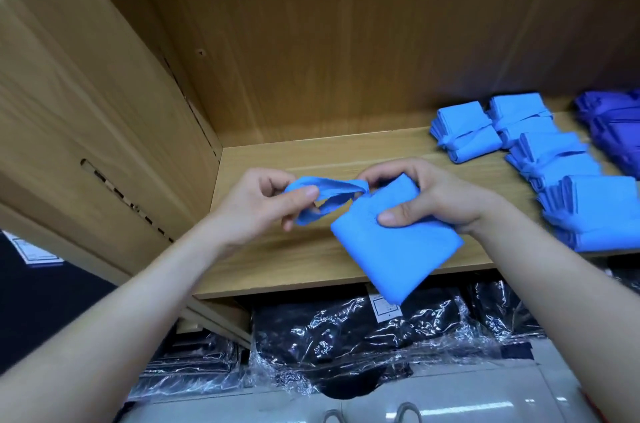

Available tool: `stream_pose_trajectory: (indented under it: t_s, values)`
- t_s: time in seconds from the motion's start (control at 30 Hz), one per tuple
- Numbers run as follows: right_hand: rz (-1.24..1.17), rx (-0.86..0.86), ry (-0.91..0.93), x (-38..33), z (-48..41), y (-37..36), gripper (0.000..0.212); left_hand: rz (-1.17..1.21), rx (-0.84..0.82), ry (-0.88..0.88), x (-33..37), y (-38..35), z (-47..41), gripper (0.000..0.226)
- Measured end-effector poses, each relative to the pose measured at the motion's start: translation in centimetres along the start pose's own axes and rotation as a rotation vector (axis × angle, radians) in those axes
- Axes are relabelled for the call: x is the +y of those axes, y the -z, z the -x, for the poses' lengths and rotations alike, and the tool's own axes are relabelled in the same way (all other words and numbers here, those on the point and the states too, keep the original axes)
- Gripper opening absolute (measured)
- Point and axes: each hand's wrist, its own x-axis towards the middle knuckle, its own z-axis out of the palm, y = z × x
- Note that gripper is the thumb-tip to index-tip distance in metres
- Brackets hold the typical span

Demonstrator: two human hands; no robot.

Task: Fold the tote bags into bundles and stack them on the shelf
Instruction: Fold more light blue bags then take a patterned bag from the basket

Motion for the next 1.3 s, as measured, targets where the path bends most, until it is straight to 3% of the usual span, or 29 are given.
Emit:
stream_pose_trajectory:
  t_s: [0.13, 0.2, 0.3, 0.47, 0.63, 0.83, 0.9, 1.0, 1.1, 1.3]
  values:
    - [-0.493, 0.064, 0.076, 2.2, -0.9, -1.5, 0.058, 0.528, 0.013, 0.119, -4.3, -3.9, -0.2, 0.049]
    - [-0.565, 0.186, 0.069, 3.3, -1.3, -1.7, 0.063, 0.661, 0.033, 0.127, -5.3, -5.6, 0.4, 0.054]
    - [-0.522, 0.358, -0.028, 4.3, -1.3, -1.6, 0.043, 0.735, 0.126, 0.034, -5.5, -6.3, 0.5, 0.044]
    - [-0.463, 0.479, -0.094, 4.3, -1.3, -2.1, 0.043, 0.674, 0.132, -0.039, -4.7, -6.5, 0.5, 0.047]
    - [-0.480, 0.640, -0.107, 3.7, -1.1, -1.4, 0.027, 0.342, 0.003, 0.028, -4.4, -7.0, 1.6, 0.063]
    - [-0.521, 0.840, -0.024, 4.3, -1.6, -2.8, 0.026, 0.277, 0.252, 0.100, -4.0, -8.1, 0.8, 0.035]
    - [-0.594, 0.754, -0.010, 4.7, -1.3, -3.0, 0.033, 0.214, 0.280, 0.068, -4.1, -7.9, 0.3, 0.031]
    - [-0.567, 0.593, -0.147, 4.7, -0.6, -3.5, 0.046, 0.113, 0.300, 0.053, -4.3, -7.3, -0.3, 0.026]
    - [-0.518, 0.784, -0.106, 5.0, -1.5, -4.1, 0.044, 0.099, 0.316, 0.071, -4.7, -7.6, -1.2, 0.024]
    - [-0.631, 1.088, 0.096, 4.7, -3.4, -5.4, 0.044, 0.375, 0.589, 0.120, -5.2, -10.3, -2.3, 0.018]
